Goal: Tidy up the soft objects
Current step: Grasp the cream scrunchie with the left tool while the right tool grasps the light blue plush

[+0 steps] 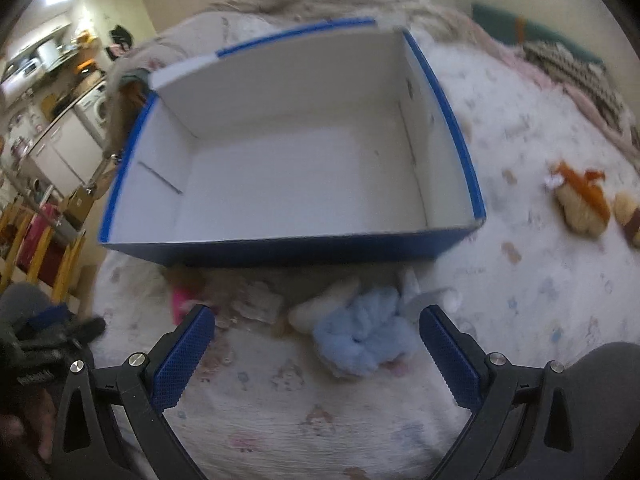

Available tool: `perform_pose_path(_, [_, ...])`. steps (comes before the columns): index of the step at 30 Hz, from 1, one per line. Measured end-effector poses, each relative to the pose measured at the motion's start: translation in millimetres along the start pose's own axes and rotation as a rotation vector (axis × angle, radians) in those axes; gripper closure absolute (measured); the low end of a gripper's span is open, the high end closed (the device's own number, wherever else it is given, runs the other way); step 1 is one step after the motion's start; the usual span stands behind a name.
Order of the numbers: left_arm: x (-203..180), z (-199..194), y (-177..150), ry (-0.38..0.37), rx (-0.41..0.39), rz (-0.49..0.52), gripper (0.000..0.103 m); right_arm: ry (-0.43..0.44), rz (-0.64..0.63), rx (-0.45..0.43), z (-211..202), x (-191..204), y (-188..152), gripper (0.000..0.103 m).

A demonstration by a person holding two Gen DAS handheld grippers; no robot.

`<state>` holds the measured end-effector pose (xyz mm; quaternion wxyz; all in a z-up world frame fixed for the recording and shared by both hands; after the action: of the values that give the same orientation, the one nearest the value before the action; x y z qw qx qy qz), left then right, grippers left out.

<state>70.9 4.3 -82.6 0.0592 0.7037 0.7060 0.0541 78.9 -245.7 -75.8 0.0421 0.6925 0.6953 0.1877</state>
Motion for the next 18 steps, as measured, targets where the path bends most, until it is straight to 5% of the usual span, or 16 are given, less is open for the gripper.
perform_pose_path(12, [-35, 70, 4, -0.061, 0.232, 0.066, 0.016, 0.068, 0.157, 0.055, 12, -38, 15, 0.0])
perform_pose_path(16, [-29, 79, 2, -0.08, 0.24, 0.042, 0.039, 0.089, 0.191, 0.064, 12, -45, 13, 0.0])
perform_pose_path(18, [-27, 78, 2, -0.086, 0.23, 0.035, 0.064, 0.095, 0.202, 0.068, 12, -48, 12, 0.0])
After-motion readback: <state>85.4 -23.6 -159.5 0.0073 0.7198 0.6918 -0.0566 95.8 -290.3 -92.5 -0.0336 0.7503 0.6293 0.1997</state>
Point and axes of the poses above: each gripper's, at about its wrist camera, not at the fingertips, and z roughly the way its jaws point, x to its left, y to its top, the point moved 1 cm from there along z, roughly the way its jaws point, and after that the axes turned 13 degrees about x, right-handed, at the moved point
